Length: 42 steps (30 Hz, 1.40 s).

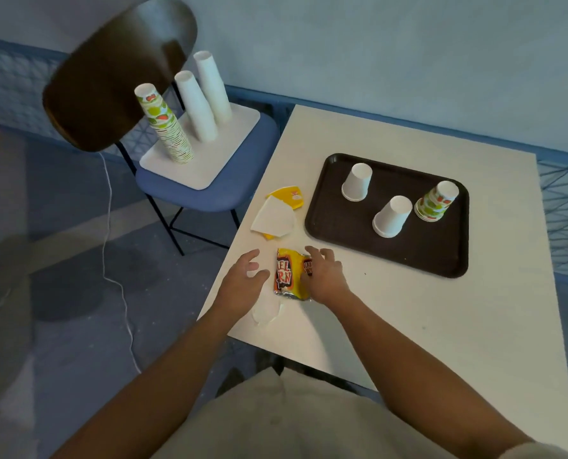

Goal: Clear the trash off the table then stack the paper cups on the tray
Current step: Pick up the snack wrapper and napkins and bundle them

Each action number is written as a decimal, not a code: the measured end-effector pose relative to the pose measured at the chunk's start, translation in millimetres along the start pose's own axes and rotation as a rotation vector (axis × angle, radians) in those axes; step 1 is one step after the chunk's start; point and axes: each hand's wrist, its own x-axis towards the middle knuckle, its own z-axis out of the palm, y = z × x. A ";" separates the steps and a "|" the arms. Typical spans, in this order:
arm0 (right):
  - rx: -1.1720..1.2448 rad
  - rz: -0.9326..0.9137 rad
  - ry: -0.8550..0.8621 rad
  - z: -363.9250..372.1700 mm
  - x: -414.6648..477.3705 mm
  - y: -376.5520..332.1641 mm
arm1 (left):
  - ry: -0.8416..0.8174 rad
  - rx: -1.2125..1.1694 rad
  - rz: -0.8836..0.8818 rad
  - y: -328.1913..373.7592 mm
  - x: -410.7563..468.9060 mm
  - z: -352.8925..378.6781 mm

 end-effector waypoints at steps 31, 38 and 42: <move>0.263 0.084 0.118 -48.4 15.4 -100.8 | -0.420 0.043 -0.030 28.5 94.1 -71.2; 0.436 0.047 0.153 -33.3 9.0 -118.7 | -0.476 0.000 -0.066 42.6 98.3 -72.2; 0.769 0.072 0.181 -20.3 7.0 -111.2 | -0.485 -0.070 -0.029 39.0 99.8 -75.5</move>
